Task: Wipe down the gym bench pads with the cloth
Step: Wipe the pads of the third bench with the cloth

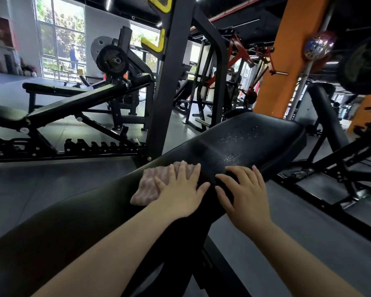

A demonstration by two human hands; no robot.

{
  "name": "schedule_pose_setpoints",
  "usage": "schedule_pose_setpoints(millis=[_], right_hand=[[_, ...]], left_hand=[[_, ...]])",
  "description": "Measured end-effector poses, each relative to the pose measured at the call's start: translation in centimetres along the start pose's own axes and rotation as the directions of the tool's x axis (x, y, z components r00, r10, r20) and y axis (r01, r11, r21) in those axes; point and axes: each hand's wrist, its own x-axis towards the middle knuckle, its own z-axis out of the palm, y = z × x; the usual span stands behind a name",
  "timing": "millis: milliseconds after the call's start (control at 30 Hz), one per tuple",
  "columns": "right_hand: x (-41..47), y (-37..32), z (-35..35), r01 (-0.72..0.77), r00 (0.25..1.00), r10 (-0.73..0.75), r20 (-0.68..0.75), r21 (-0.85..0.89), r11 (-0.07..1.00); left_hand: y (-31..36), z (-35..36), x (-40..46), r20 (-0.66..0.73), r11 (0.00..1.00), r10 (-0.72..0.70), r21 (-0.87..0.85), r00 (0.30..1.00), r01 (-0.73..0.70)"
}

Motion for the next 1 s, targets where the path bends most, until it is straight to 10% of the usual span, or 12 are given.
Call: schedule_pose_setpoints(millis=[300, 400, 500, 1000], right_hand=[[-0.2, -0.4, 2.8, -0.02, 0.961, 0.059, -0.269, 0.147, 0.989], [0.0, -0.4, 3.4, -0.012, 0.948, 0.064, -0.313, 0.164, 0.986], [0.0, -0.3, 3.6, -0.005, 0.942, 0.06, -0.331, 0.165, 0.986], [0.0, -0.3, 3.8, 0.021, 0.929, 0.036, -0.368, 0.15, 0.988]], left_hand=[[-6.7, -1.6, 7.8, -0.04, 0.989, 0.111, -0.09, 0.993, -0.114], [-8.1, -1.7, 9.3, -0.24, 0.94, 0.197, -0.229, 0.951, -0.253], [-9.7, -1.7, 10.6, -0.185, 0.908, 0.006, -0.411, 0.983, -0.082], [-13.2, 1.0, -0.9, 0.031, 0.982, -0.184, -0.03, 0.982, 0.185]])
